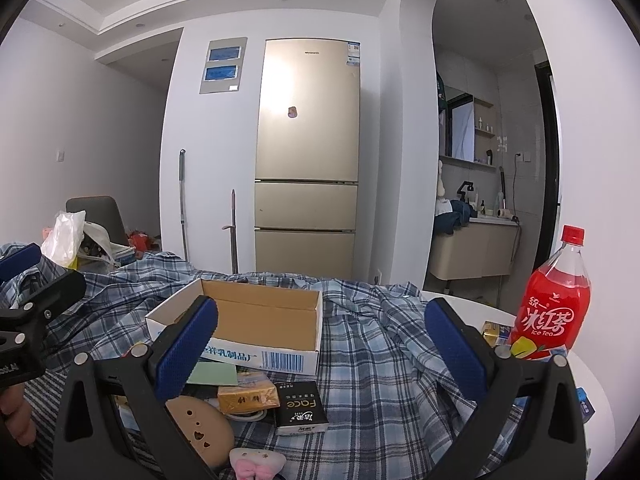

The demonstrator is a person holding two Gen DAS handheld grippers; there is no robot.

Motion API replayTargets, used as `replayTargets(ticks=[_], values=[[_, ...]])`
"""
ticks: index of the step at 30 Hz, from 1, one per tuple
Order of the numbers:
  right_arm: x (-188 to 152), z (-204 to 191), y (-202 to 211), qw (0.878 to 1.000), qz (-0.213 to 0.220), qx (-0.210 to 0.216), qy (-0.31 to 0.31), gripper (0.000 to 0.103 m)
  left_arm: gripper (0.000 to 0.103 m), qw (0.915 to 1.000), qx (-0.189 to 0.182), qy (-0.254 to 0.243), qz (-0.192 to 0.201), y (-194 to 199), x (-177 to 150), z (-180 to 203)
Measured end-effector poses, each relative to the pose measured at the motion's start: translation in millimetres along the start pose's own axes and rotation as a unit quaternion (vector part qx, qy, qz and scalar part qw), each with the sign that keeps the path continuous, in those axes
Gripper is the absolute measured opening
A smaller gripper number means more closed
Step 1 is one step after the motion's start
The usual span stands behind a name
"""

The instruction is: Organize soft objects

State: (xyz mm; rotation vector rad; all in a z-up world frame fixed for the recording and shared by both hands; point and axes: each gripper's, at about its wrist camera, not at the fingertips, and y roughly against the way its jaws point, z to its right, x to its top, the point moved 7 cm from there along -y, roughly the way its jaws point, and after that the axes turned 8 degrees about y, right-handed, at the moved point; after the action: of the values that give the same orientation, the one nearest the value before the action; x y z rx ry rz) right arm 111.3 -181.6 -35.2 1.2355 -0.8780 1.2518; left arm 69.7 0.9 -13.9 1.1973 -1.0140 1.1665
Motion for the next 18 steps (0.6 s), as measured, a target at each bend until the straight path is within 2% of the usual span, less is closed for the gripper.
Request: replayTargets(ticks=[18], values=[[-6.2, -2.9, -10.1, 0.999, -0.030, 0.009, -0.004, 0.103, 0.103, 0.9998, -0.003, 0.016, -0.015, -6.6, -1.0, -3.2]])
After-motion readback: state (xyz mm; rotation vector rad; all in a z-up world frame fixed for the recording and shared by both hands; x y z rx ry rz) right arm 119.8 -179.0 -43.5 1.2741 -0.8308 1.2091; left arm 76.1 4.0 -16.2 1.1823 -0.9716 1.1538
